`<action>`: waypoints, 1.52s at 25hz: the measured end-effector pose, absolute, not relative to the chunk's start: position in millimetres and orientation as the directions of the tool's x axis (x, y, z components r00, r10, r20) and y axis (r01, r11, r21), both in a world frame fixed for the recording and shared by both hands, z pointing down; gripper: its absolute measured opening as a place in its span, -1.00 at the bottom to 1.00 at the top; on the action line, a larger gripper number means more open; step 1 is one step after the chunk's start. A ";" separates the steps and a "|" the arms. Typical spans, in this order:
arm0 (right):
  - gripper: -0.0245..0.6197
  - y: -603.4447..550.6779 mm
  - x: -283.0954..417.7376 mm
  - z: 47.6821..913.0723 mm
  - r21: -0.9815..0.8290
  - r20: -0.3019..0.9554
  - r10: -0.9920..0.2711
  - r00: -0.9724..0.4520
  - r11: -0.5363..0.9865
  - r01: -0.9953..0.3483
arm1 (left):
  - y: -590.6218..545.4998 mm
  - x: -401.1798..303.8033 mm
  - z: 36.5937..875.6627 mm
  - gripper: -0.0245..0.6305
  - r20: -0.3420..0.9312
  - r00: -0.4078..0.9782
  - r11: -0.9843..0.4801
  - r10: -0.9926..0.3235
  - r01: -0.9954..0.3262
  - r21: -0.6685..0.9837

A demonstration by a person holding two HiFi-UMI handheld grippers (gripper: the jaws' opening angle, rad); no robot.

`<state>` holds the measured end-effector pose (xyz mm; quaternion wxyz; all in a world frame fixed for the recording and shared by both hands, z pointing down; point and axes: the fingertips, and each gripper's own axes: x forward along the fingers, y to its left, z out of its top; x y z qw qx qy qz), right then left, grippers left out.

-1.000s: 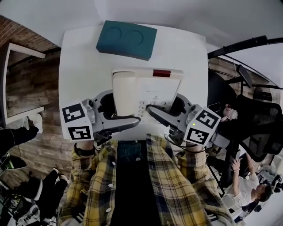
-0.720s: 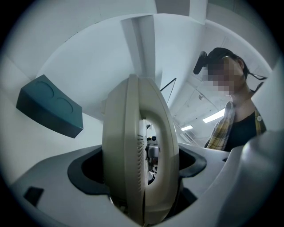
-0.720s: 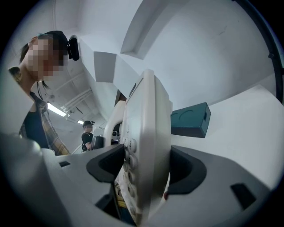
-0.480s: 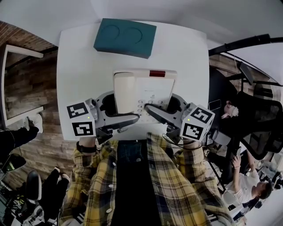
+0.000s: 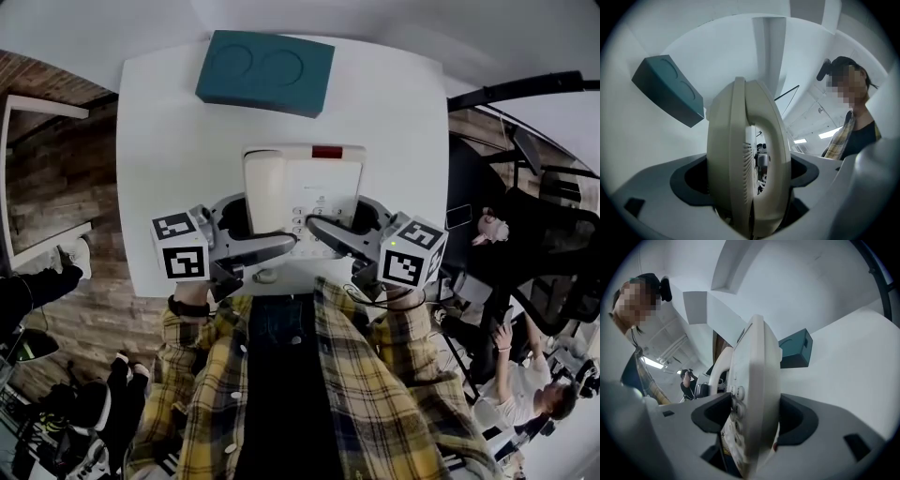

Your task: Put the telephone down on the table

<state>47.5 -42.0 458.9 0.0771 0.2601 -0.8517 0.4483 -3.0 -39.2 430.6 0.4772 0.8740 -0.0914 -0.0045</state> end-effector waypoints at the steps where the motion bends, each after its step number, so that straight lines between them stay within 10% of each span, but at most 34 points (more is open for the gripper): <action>1: -0.05 -42.1 47.3 462.6 -0.726 0.370 -0.373 -0.851 0.455 -0.515 | -39.5 -2.8 434.7 0.38 0.084 0.983 -0.520 -0.164 -0.158 0.840; 38: -0.05 -42.7 56.8 537.8 -0.783 0.461 -0.333 -0.823 0.285 -0.554 | -47.1 0.9 517.6 0.44 0.237 0.952 -0.309 -0.196 -0.289 0.906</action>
